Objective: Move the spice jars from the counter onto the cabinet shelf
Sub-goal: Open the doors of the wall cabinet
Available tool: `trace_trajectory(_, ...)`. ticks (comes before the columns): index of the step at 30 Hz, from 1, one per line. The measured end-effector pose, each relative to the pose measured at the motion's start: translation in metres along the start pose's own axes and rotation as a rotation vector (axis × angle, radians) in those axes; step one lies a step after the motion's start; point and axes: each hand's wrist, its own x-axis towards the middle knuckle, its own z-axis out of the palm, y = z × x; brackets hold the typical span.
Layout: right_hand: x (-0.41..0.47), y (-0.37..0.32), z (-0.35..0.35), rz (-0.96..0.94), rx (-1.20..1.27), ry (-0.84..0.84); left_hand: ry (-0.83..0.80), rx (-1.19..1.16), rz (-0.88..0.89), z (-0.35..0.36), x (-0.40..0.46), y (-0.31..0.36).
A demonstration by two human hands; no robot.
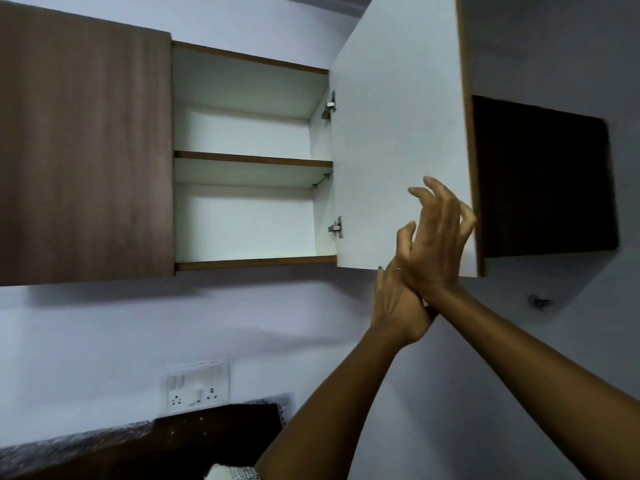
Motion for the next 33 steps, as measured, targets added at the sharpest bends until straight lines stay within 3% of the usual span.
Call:
trace_trajectory(4,-0.009,-0.05,0.024,-0.22,0.133,-0.108,-0.016,0.246,-0.01,-0.038,-0.019,-0.041)
trace_trajectory(8,-0.022,-0.114,0.059,-0.296,0.216,-0.203,0.272,0.05,-0.029,-0.106,-0.039,-0.082)
trace_trajectory(12,-0.034,-0.172,0.097,-0.276,0.291,-0.287,0.308,0.447,-0.094,-0.169,-0.059,-0.139)
trace_trajectory(19,-0.06,-0.264,0.192,-0.092,0.415,-0.403,0.433,0.634,-0.444,-0.268,-0.101,-0.259)
trace_trajectory(23,-0.072,-0.299,0.254,0.046,0.436,-0.487,0.39,0.744,-0.528,-0.306,-0.113,-0.323)
trace_trajectory(28,-0.077,-0.321,0.314,0.216,0.449,-0.579,0.284,0.899,-0.48,-0.328,-0.111,-0.379)
trace_trajectory(33,-0.073,-0.33,0.365,0.409,0.482,-0.652,0.18,1.129,-0.262,-0.34,-0.084,-0.425)
